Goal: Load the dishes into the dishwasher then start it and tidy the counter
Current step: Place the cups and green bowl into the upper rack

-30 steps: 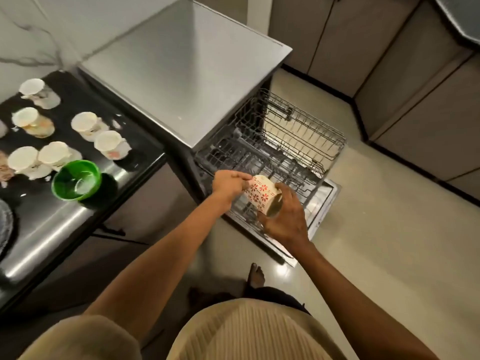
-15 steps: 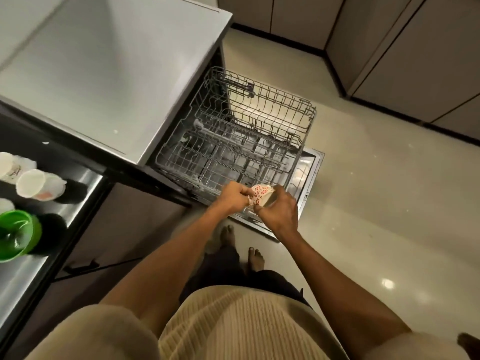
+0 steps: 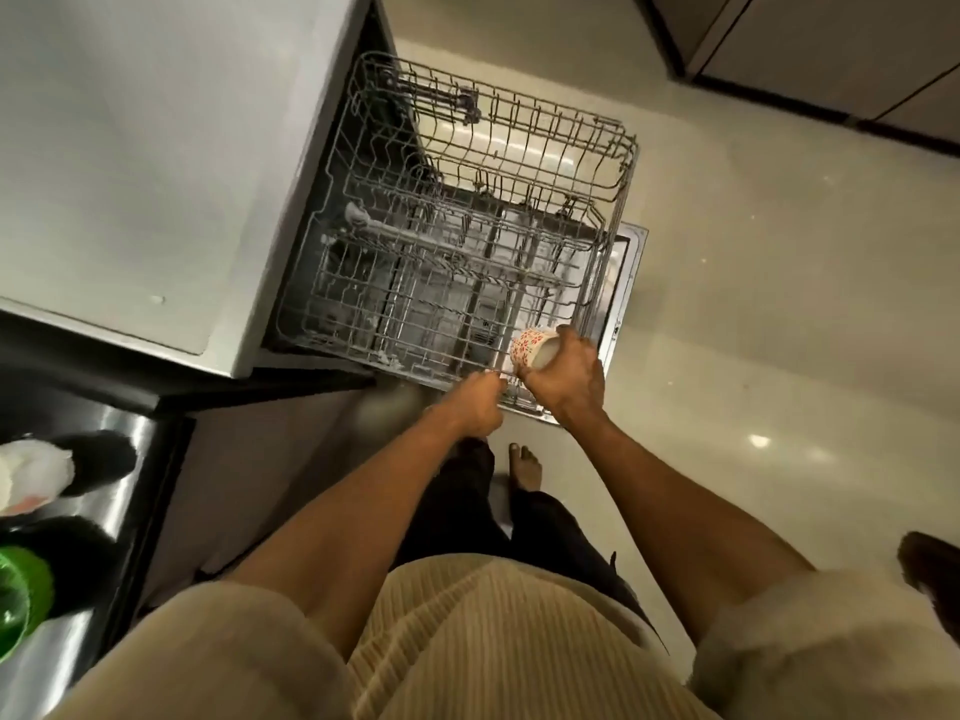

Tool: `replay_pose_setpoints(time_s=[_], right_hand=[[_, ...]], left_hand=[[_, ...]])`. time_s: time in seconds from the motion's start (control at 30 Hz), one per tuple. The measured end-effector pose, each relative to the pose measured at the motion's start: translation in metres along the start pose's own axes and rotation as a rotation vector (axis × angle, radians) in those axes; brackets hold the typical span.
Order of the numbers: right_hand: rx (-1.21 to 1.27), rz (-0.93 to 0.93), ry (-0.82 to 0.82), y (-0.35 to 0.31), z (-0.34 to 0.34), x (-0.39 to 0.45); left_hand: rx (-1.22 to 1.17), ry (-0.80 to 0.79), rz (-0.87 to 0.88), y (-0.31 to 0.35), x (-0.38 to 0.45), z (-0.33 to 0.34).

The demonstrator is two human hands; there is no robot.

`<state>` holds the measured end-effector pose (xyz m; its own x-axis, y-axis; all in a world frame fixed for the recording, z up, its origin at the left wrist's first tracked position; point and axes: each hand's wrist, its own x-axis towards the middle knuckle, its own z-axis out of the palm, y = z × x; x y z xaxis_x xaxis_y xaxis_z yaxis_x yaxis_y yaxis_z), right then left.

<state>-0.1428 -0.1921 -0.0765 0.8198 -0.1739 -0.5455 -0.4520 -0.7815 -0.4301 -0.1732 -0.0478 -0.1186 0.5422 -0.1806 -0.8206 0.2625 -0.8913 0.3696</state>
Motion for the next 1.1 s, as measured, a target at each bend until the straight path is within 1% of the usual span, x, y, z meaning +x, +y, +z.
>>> replay_pose_setpoints(time_s=[0.17,0.23,0.47,0.7,0.8,0.93,1.1], right_hand=[[-0.077,0.045,-0.040,-0.001,0.018,0.007],[-0.105,0.067,-0.054,0.001,0.027,0.011],[-0.157,0.087,-0.078,0.005,0.051,0.026],[-0.186,0.112,-0.101,0.012,0.075,0.042],[-0.177,0.109,-0.089,0.014,0.084,0.047],[-0.191,0.097,-0.082,0.020,0.092,0.048],[-0.161,0.044,-0.120,0.028,0.095,0.044]], left_hand=[[0.230,-0.097,0.092,-0.012,0.014,0.000],[0.265,-0.112,0.108,-0.014,0.017,0.002],[0.282,-0.071,0.198,-0.019,0.029,0.011],[0.456,-0.029,0.264,-0.025,0.031,0.025],[0.442,0.005,0.258,-0.025,0.029,0.029],[0.420,0.011,0.242,-0.023,0.030,0.032],[0.369,0.045,0.228,-0.021,0.026,0.033]])
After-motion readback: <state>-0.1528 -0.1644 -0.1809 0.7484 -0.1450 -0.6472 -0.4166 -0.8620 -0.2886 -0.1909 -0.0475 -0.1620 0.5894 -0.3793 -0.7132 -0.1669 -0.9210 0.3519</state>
